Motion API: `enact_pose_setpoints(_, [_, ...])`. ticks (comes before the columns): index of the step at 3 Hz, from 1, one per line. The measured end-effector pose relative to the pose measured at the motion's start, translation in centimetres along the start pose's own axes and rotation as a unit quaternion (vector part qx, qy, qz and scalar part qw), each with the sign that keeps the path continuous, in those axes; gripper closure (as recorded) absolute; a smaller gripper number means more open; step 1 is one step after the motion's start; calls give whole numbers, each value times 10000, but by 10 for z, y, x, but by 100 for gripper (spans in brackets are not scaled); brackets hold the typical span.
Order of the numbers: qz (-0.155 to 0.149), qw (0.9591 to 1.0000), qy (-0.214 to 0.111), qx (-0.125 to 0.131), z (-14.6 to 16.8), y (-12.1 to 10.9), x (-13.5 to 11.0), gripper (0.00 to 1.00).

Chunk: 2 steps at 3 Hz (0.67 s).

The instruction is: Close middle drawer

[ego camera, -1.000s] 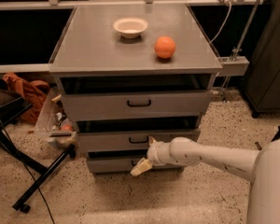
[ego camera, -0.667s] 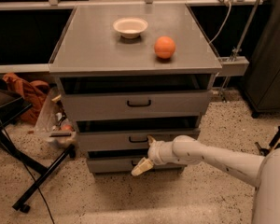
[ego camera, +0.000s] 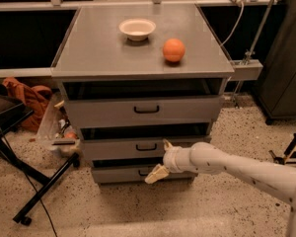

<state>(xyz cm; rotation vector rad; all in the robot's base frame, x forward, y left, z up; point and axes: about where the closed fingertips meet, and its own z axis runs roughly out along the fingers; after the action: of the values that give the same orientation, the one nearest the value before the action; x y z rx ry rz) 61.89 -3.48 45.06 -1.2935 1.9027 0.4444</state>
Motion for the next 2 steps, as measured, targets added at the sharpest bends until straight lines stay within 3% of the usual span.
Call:
enact_pose_setpoints(1, [-212, 9988, 83, 437, -63, -7, -19, 0])
enact_pose_setpoints(2, [-362, 9974, 251, 569, -114, -9, -40, 0])
